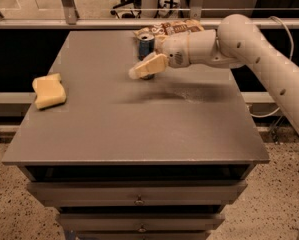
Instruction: Knock redbull can over
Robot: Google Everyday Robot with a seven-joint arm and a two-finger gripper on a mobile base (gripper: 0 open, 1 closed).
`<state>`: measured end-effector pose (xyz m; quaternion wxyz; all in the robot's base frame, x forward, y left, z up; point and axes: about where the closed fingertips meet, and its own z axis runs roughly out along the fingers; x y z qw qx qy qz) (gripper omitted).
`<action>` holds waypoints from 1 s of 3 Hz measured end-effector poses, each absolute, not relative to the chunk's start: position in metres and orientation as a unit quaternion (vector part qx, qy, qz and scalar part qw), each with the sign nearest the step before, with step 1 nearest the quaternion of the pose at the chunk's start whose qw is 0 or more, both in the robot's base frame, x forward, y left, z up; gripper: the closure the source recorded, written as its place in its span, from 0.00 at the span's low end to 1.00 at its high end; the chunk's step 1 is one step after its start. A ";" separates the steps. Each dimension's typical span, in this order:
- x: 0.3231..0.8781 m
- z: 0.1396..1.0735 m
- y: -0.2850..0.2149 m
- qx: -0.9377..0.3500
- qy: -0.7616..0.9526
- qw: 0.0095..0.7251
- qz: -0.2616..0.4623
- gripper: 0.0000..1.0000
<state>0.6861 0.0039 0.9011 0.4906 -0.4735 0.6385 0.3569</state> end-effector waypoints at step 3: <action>0.646 0.917 0.052 -0.511 0.532 0.512 0.439 0.00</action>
Offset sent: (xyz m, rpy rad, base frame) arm -0.0390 0.0555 0.0089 0.1907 -0.0792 0.2395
